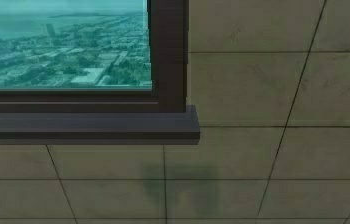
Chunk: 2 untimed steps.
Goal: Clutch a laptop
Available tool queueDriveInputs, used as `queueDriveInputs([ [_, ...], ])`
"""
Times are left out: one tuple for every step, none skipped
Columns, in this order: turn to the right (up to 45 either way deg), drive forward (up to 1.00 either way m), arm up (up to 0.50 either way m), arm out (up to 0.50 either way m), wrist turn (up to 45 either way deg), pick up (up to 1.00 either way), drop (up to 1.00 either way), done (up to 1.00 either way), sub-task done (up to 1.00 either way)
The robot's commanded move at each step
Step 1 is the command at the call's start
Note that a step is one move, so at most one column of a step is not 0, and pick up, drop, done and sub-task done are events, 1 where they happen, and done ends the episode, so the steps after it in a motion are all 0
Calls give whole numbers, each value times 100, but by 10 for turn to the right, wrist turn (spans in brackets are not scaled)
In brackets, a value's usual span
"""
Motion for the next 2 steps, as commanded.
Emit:
queueDriveInputs([
  [0,0,50,0,0,0,0,0,0],
  [0,0,32,0,0,0,0,0,0],
])
